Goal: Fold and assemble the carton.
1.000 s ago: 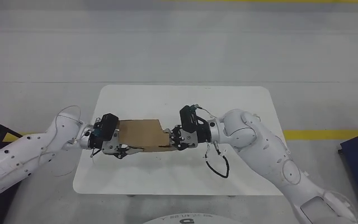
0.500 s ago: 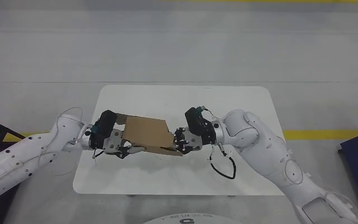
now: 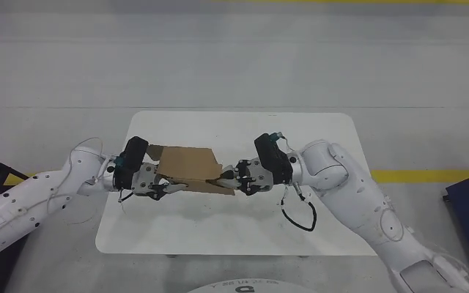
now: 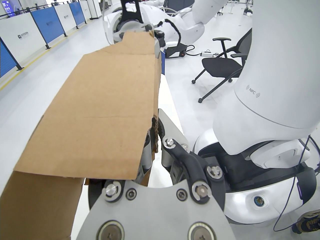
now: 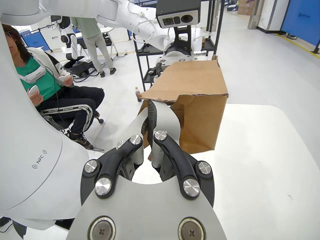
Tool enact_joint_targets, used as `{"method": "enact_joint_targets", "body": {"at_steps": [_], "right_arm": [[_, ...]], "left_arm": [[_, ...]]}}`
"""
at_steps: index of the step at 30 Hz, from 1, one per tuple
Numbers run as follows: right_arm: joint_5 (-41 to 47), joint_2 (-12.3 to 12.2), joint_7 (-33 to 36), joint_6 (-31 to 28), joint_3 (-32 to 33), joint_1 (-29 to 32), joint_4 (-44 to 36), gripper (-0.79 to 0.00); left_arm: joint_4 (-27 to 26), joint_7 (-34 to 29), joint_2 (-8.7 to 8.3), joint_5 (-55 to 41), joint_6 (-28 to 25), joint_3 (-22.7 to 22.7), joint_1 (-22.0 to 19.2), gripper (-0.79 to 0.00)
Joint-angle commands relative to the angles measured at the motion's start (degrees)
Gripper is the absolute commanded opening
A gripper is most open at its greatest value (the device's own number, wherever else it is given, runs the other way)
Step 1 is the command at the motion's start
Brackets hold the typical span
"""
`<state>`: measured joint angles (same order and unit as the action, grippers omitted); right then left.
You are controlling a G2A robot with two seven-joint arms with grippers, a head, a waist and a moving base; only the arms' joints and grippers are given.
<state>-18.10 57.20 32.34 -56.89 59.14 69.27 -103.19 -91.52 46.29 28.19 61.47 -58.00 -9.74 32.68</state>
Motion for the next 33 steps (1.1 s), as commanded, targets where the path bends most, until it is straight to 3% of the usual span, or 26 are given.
{"method": "enact_joint_targets", "body": {"at_steps": [1,8,17,19,22,33], "right_arm": [[-0.04,-0.54,-0.76,-0.66,2.46,1.82,-0.95,-0.785],[-0.43,-2.06,-3.18,-1.11,8.80,7.68,-5.03,-0.785],[-3.51,-2.59,-5.81,0.15,11.56,10.67,-6.45,-0.785],[-5.38,-2.47,-6.65,3.51,11.94,10.72,-6.32,-0.723],[-8.49,-2.03,-7.98,9.41,11.15,9.95,-5.31,-0.480],[-8.78,-1.61,-8.48,10.64,9.39,8.30,-3.43,-0.474]], "left_arm": [[0.11,0.01,-0.37,-1.08,0.00,0.00,-0.25,-0.785],[-0.24,0.01,-1.56,-4.98,0.00,0.00,-0.35,-0.785],[-0.24,0.01,-1.26,-3.01,0.00,0.00,0.36,-0.785],[-0.75,0.01,-1.23,-1.88,0.00,0.00,0.59,-0.785],[-2.04,0.01,-1.20,-0.22,0.00,0.00,0.99,-0.785],[-2.85,0.01,-1.28,0.48,0.00,0.00,1.03,-0.785]]}}
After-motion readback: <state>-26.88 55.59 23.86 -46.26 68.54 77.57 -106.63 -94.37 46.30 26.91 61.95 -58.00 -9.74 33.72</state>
